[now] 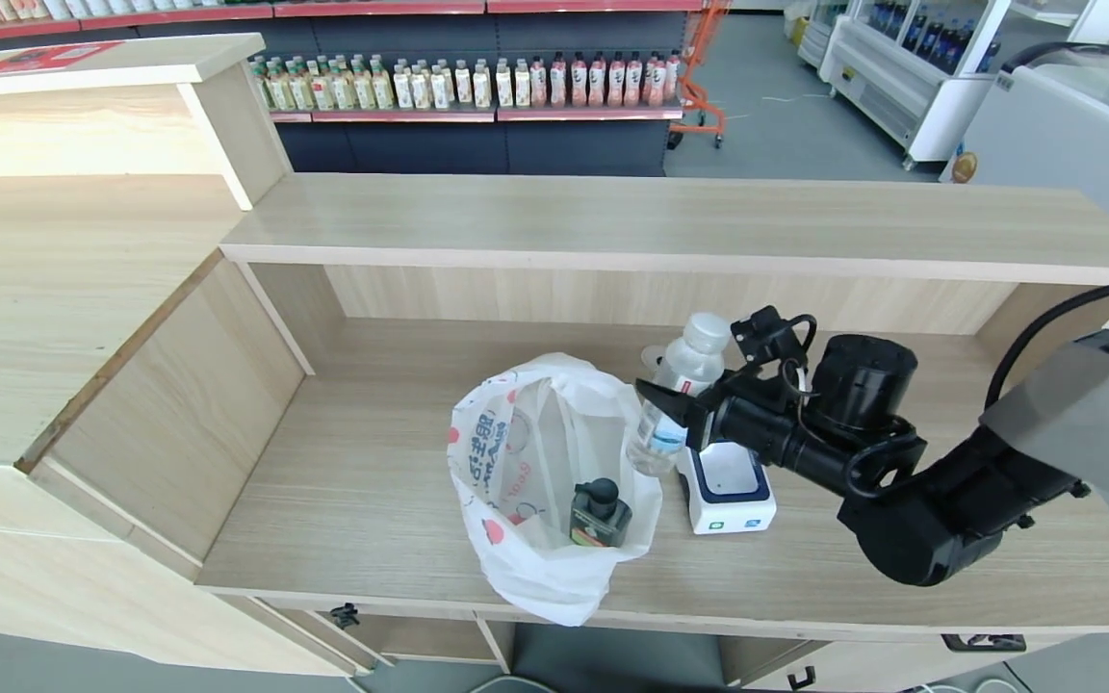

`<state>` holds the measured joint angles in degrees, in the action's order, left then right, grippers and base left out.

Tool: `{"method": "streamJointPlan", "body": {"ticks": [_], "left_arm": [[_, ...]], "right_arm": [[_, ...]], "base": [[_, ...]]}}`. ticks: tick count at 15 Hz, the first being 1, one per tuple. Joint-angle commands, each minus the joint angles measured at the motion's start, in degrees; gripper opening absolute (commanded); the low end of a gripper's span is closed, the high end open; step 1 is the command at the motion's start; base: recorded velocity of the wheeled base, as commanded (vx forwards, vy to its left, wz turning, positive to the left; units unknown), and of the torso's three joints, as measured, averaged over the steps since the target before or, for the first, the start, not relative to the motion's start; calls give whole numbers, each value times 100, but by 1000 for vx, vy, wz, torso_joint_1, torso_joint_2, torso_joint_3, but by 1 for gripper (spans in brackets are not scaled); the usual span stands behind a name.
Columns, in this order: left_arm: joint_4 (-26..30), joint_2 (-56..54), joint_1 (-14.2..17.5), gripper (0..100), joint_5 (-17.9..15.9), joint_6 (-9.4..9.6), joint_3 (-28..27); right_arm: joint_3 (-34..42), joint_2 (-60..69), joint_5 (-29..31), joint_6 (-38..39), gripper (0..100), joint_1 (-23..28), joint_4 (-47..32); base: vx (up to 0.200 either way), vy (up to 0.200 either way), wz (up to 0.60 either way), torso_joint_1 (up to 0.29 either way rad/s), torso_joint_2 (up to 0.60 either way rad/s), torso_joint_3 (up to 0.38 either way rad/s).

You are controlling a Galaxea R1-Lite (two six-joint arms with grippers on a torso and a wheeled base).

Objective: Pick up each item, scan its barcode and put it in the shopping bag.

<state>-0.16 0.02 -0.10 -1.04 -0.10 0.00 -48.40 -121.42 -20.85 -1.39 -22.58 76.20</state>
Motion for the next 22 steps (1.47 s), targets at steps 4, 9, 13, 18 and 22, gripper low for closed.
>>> {"method": "streamJointPlan", "body": {"ticks": [4, 9, 13, 18, 22], "left_arm": [[-2, -2, 1, 100, -2, 1, 0], [-2, -2, 1, 100, -2, -8, 0], [-2, -2, 10, 100, -2, -8, 0], [-2, -2, 10, 100, -2, -8, 0], [-2, -2, 10, 100, -11, -8, 0]], "right_arm": [[138, -576, -165, -2, 0, 87, 597], [252, -1015, -253, 42, 0, 25, 1213], [181, -1033, -385, 16, 0, -80, 1213], [50, -1358, -412, -221, 0, -265, 1380], [-135, -1587, -675, -678, 0, -247, 1380]], "base": [[0, 0, 0, 0, 0, 0], [0, 0, 0, 0, 0, 0], [0, 0, 0, 0, 0, 0], [0, 0, 0, 0, 0, 0], [0, 0, 0, 0, 0, 0]]}}
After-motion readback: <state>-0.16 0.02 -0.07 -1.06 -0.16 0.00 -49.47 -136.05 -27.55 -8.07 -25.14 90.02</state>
